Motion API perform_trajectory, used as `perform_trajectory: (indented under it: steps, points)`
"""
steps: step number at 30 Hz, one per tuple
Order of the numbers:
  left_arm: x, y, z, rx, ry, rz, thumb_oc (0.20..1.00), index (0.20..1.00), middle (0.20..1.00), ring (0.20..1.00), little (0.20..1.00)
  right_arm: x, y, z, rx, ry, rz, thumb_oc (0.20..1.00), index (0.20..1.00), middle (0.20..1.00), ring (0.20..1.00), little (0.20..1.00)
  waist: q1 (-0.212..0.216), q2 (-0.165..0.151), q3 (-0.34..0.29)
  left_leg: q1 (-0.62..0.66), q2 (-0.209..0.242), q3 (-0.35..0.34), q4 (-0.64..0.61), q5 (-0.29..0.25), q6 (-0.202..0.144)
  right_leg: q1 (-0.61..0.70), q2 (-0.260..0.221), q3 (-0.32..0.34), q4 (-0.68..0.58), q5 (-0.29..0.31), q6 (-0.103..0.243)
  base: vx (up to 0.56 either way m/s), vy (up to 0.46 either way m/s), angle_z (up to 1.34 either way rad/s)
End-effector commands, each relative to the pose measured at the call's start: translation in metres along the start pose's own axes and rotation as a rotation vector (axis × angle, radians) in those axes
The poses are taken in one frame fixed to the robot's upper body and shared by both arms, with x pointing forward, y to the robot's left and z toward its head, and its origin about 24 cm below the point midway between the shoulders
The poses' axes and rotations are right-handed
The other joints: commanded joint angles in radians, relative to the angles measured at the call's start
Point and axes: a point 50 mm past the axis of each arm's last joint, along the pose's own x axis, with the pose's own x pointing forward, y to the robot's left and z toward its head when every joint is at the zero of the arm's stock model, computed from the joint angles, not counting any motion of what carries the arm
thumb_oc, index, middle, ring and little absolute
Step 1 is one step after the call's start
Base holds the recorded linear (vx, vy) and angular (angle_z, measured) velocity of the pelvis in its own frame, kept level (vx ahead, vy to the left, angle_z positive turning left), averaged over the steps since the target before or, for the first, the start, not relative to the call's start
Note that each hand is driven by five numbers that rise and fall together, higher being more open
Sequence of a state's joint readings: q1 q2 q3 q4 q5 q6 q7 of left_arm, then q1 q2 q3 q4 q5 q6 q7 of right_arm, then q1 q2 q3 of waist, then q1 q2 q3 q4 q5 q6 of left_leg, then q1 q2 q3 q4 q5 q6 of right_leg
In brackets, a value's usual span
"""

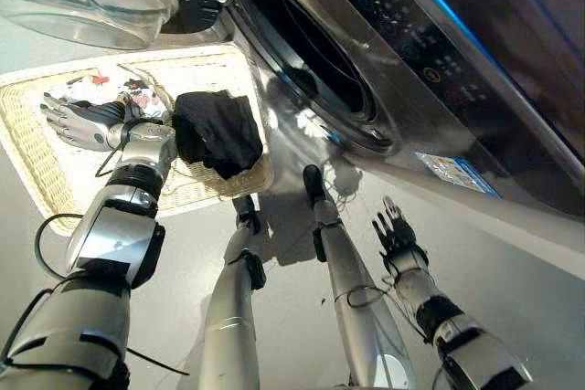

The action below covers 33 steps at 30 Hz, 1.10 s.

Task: Put the clothes into the washing machine.

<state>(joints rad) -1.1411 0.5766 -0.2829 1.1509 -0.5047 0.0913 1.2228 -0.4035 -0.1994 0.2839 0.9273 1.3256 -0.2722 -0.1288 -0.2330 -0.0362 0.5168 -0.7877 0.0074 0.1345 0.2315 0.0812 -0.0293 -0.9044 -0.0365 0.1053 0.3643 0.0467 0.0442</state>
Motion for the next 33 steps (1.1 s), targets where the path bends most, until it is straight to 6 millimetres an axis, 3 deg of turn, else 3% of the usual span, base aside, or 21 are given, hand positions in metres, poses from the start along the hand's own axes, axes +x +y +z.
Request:
perform_trajectory:
  steps: [1,5,10,11,12,13,21,22,26,33]
  points:
    - [0.012,0.012,0.0,-0.048,0.025,0.108,1.0,1.0,1.0,1.0,1.0,0.005,0.026,0.024,-0.039,-0.083,0.13,1.0,1.0,1.0,1.0,1.0,0.001,0.001,0.003,-0.032,-0.046,-0.023,0.165,-0.128,-0.011,-0.006,0.069,-0.051,-0.088,0.046,-0.023,-0.02,0.033,0.0]
    - [0.014,0.012,0.008,-0.037,0.006,0.104,1.0,1.0,1.0,1.0,1.0,0.004,0.028,0.026,-0.046,-0.087,0.145,1.0,1.0,1.0,1.0,1.0,-0.005,-0.009,0.003,-0.058,-0.05,-0.029,0.182,-0.137,-0.01,-0.033,0.066,-0.048,-0.086,0.055,-0.022,0.01,0.01,0.02]
    - [0.015,0.007,0.008,0.097,-0.013,0.006,1.0,1.0,1.0,1.0,1.0,0.002,0.036,0.03,-0.054,-0.102,0.189,1.0,1.0,1.0,1.0,1.0,-0.01,-0.017,0.003,-0.094,-0.053,-0.035,0.201,-0.147,-0.009,-0.07,0.065,-0.042,-0.08,0.064,-0.018,-0.01,0.016,0.04]
    - [0.015,0.004,0.002,0.139,0.006,-0.067,0.586,0.586,0.586,0.586,0.586,0.001,0.038,0.03,-0.059,-0.101,0.2,1.0,1.0,1.0,1.0,1.0,-0.012,-0.017,0.003,-0.104,-0.054,-0.036,0.203,-0.146,-0.009,-0.08,0.065,-0.043,-0.076,0.066,-0.017,0.0,0.0,0.0]
    - [0.015,0.003,0.0,0.166,0.01,-0.091,0.507,0.507,0.507,0.507,0.507,0.001,0.039,0.03,-0.06,-0.1,0.206,1.0,1.0,1.0,1.0,1.0,-0.012,-0.017,0.003,-0.105,-0.054,-0.036,0.202,-0.146,-0.009,-0.083,0.065,-0.044,-0.076,0.066,-0.016,-0.03,0.028,0.01]
    - [0.014,-0.001,-0.006,0.21,0.022,-0.164,0.2,0.2,0.2,0.2,0.2,0.0,0.041,0.031,-0.068,-0.101,0.217,1.0,1.0,1.0,1.0,1.0,-0.014,-0.015,0.003,-0.108,-0.054,-0.036,0.196,-0.142,-0.009,-0.086,0.066,-0.044,-0.078,0.069,-0.015,-0.03,0.033,0.01]
    - [0.019,0.0,-0.017,0.246,0.033,-0.23,0.2,0.2,0.2,0.2,0.2,-0.002,0.045,0.035,-0.175,-0.117,0.279,1.0,1.0,1.0,1.0,1.0,-0.013,-0.002,0.003,-0.112,-0.053,-0.038,0.171,-0.124,-0.015,-0.094,0.065,-0.046,-0.086,0.072,-0.015,-0.02,0.015,0.0]
    - [0.02,0.003,-0.017,0.183,0.034,-0.225,0.2,0.2,0.2,0.2,0.2,-0.012,0.058,0.036,-0.42,-0.187,0.382,1.0,1.0,1.0,1.0,1.0,-0.005,0.006,0.003,-0.1,-0.053,-0.047,0.144,-0.105,-0.018,-0.08,0.067,-0.047,-0.094,0.067,-0.018,-0.06,-0.023,0.03]
    - [0.019,0.006,-0.016,0.051,0.008,-0.239,0.2,0.2,0.2,0.2,0.2,-0.027,0.076,0.034,-0.707,-0.307,0.499,1.0,1.0,1.0,1.0,1.0,0.024,0.017,0.003,-0.059,-0.051,-0.066,0.097,-0.071,-0.026,-0.037,0.068,-0.065,-0.098,0.053,-0.021,-0.06,-0.094,0.08]
    - [0.012,0.015,-0.023,-0.09,-0.094,-0.287,0.2,0.2,0.2,0.2,0.2,-0.043,0.096,0.04,-0.795,-0.41,0.594,1.0,1.0,1.0,1.0,1.0,0.082,0.041,0.003,0.025,-0.039,-0.098,0.016,-0.012,-0.036,0.057,0.081,-0.1,-0.084,0.013,-0.029,-0.05,-0.128,0.14]
